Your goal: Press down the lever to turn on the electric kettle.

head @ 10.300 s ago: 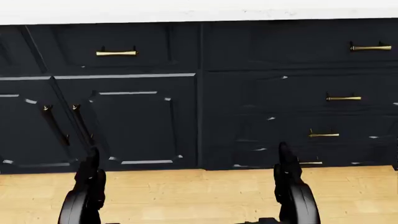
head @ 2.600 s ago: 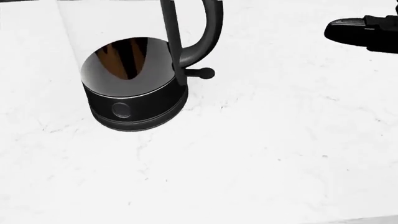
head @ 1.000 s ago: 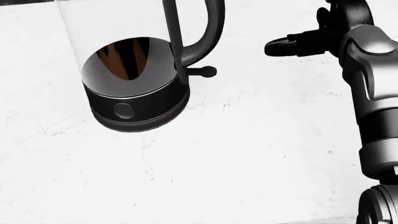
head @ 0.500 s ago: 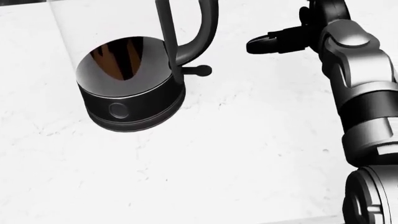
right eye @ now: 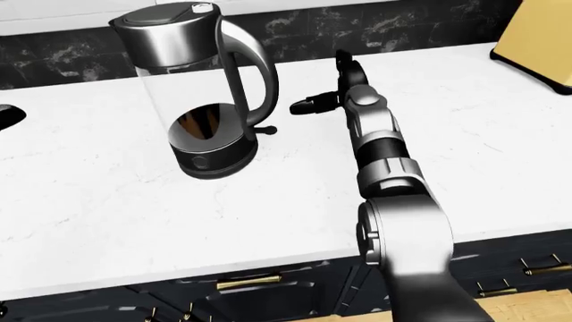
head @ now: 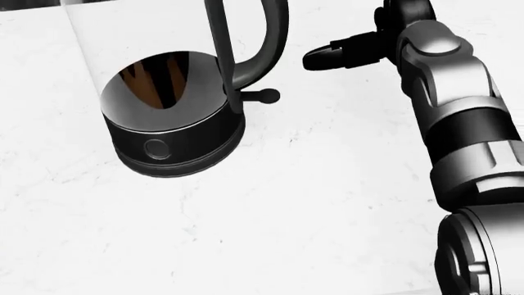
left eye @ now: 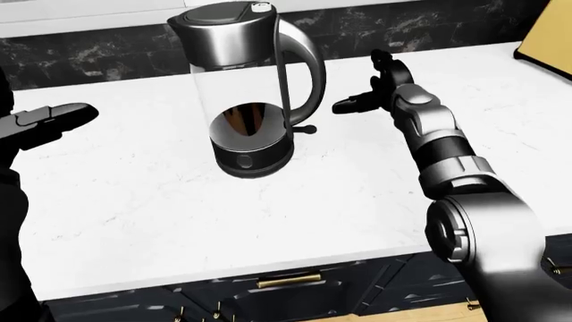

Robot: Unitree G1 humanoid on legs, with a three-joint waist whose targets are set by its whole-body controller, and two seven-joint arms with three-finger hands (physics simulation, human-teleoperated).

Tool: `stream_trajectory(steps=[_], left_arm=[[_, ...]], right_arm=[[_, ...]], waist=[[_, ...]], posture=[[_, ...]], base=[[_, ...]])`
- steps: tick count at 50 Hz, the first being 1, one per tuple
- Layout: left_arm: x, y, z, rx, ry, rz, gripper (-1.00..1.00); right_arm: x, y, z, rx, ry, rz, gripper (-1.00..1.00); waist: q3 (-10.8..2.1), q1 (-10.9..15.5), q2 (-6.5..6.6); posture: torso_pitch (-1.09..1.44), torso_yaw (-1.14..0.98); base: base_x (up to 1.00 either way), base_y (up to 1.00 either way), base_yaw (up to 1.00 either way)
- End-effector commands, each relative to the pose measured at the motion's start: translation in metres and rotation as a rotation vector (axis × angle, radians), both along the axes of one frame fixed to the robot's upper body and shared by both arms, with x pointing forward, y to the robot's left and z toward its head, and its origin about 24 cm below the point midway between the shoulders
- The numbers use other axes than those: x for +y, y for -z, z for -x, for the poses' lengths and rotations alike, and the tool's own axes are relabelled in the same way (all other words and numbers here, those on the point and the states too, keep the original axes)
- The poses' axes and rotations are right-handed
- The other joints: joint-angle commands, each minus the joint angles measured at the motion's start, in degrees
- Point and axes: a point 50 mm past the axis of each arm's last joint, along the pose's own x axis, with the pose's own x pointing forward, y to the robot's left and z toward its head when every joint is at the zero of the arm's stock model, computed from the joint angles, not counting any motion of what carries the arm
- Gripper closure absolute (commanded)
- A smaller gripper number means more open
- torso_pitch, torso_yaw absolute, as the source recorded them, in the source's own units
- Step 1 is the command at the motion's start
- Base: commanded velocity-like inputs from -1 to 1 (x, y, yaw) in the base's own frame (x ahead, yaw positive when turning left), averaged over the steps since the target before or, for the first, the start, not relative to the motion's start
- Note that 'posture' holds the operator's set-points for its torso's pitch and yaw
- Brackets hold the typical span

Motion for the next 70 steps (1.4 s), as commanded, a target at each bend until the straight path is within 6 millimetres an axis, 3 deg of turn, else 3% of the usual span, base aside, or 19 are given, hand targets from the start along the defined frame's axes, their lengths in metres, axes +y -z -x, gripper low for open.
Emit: stream_trajectory(steps=[1,70], left_arm=[[-0.001,-0.017,0.008,-0.081,-0.009,-0.037,-1.00],[0.003,-0.016,0.009,-0.079,-0.022,-0.035,-1.00]], right_arm=[[0.005,-0.032,0.000,-0.117,-0.015,0.005,-1.00],[0.051,-0.022,-0.003,-0.132,-0.080,0.089,-1.00]], waist=[[-1.66,-0.02,0.23],[-1.69,-0.18,0.86]], posture=[[0.00,0.00],[0.00,0.00]], base=[[0.00,0.00,0.00],[0.00,0.00,0.00]])
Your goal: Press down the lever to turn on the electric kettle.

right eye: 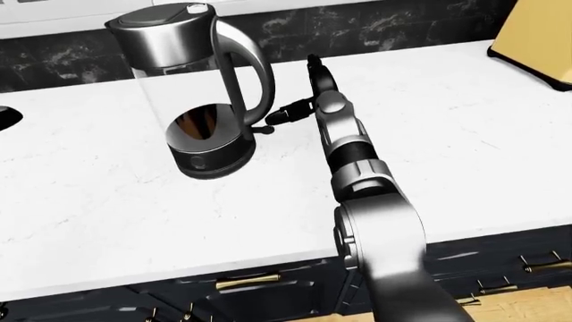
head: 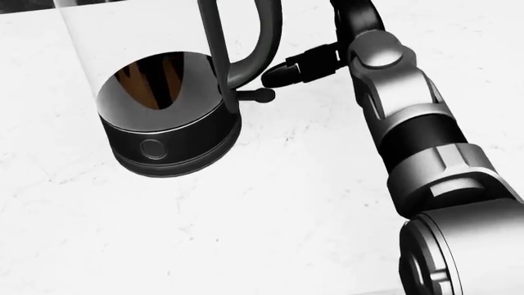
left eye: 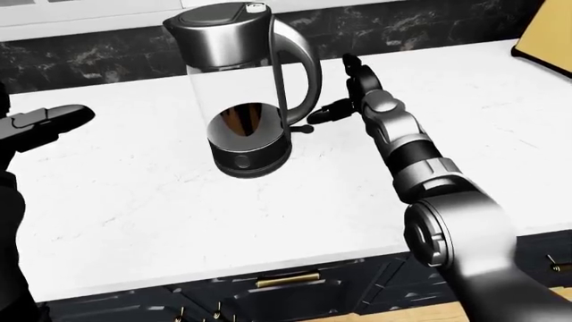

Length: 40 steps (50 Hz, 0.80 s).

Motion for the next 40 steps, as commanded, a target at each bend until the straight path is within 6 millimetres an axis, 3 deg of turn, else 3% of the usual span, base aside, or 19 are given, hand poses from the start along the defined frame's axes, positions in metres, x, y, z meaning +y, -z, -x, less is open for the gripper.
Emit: stream_trajectory(steps=[1,40], left_arm=[[-0.001,-0.018,0.008,-0.081,-0.010,-0.039,-1.00],[0.001,-0.016,0.009,-0.079,-0.012,-0.039,-1.00]], right_arm=[[0.005,-0.032,0.000,-0.114,-0.017,-0.004,-1.00],[0.015,-0.022,0.000,-0.131,-0.020,0.051,-1.00]], waist=[[-1.65,-0.01,0.31],[-1.66,-0.04,0.48]], posture=[[0.00,0.00],[0.00,0.00]], base=[[0.00,0.00,0.00],[0.00,0.00,0.00]])
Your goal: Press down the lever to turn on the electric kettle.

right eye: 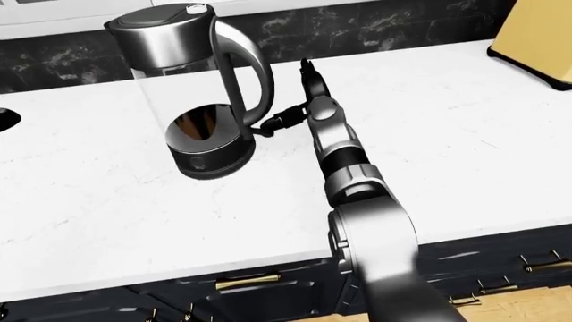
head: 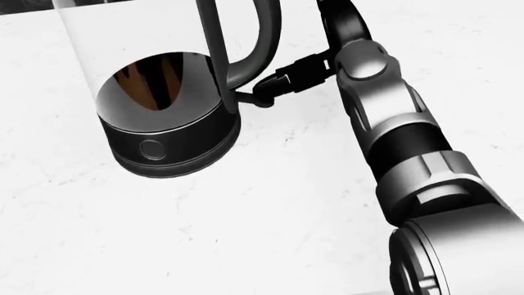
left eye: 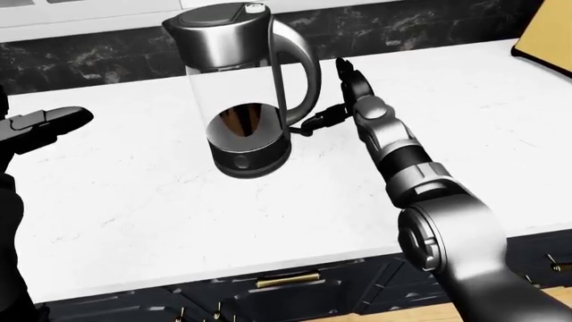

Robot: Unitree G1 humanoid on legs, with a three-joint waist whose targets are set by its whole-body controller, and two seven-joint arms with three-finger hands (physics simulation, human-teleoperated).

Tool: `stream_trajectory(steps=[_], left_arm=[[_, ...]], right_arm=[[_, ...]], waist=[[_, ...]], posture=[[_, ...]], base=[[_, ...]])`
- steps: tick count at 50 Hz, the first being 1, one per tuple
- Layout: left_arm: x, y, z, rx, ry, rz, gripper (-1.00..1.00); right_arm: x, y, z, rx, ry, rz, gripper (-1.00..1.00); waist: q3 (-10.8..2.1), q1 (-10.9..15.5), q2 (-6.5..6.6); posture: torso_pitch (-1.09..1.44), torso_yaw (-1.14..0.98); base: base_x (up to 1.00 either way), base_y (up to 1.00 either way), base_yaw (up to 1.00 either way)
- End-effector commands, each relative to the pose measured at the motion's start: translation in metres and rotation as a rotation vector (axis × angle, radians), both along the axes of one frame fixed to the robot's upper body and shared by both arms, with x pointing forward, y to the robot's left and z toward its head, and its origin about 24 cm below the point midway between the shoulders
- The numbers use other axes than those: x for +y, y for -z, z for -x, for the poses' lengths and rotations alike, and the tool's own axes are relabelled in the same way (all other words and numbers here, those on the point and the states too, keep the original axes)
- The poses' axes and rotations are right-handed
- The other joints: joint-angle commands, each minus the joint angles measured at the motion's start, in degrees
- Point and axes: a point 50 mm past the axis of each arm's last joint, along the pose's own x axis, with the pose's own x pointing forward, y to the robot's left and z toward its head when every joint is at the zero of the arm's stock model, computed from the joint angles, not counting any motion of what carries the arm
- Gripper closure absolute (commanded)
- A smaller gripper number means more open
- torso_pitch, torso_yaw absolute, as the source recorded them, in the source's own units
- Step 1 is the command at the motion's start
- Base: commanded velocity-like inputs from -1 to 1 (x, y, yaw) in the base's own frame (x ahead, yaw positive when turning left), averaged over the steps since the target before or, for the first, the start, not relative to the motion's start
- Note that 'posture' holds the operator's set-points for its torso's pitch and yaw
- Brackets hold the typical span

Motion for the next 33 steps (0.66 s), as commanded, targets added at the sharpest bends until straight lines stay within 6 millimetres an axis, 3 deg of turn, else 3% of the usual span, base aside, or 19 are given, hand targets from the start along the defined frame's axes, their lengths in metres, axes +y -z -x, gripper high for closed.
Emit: stream_trajectory(steps=[1,14,33], left_arm=[[-0.001,-0.017,0.008,-0.080,-0.009,-0.040,-1.00],[-0.001,-0.018,0.008,-0.082,-0.007,-0.039,-1.00],[-0.001,-0.017,0.007,-0.078,-0.008,-0.041,-1.00]], right_arm=[[0.004,-0.032,-0.001,-0.127,-0.009,0.014,-1.00],[0.000,-0.027,-0.001,-0.183,0.002,0.155,-1.00],[-0.001,-0.020,0.000,-0.174,0.002,0.178,-1.00]], waist=[[-1.61,-0.03,0.33],[-1.61,0.03,0.33],[-1.78,0.17,0.21]], posture=[[0.00,0.00],[0.00,0.00],[0.00,0.00]], base=[[0.00,0.00,0.00],[0.00,0.00,0.00],[0.00,0.00,0.00]])
